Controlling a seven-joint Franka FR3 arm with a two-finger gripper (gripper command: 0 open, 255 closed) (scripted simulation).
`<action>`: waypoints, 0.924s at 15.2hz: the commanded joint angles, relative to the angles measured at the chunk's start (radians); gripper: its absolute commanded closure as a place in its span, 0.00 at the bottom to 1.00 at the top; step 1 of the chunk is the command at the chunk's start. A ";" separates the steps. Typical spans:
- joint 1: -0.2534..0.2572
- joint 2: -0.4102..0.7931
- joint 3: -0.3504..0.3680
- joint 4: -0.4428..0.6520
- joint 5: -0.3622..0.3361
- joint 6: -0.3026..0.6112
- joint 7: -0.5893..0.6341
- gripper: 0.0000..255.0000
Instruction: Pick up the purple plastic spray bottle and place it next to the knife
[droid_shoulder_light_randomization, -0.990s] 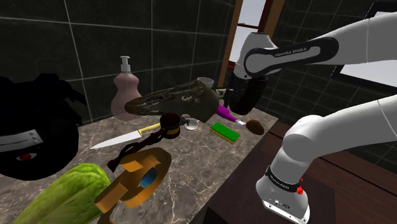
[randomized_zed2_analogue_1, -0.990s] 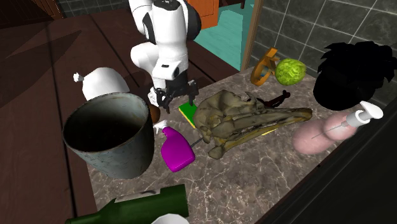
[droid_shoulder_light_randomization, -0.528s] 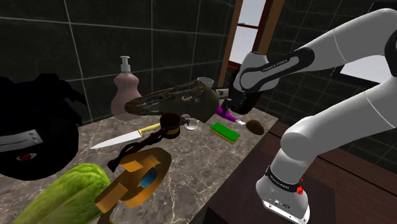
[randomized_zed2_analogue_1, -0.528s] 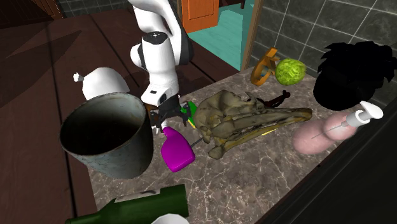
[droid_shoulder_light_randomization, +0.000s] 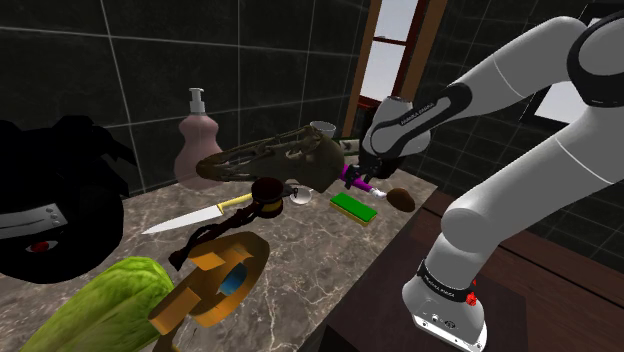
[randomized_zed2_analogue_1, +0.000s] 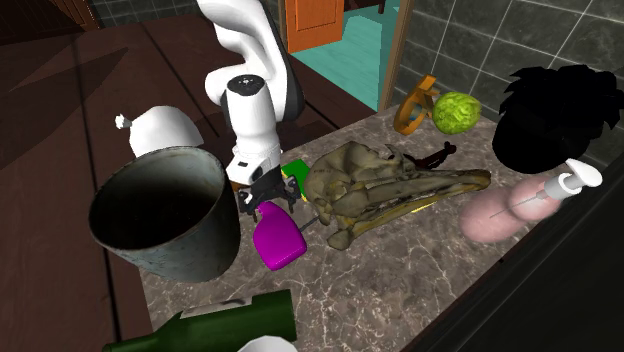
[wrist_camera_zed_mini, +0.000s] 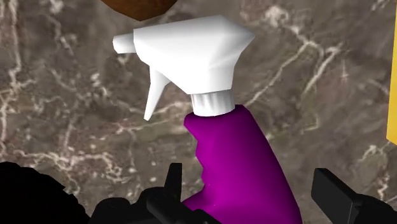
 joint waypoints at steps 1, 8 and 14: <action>0.001 0.016 -0.003 -0.002 0.002 0.015 0.000 0.00; 0.001 0.019 -0.004 -0.001 0.003 0.016 -0.001 1.00; 0.000 0.014 -0.003 -0.002 0.002 0.012 -0.001 1.00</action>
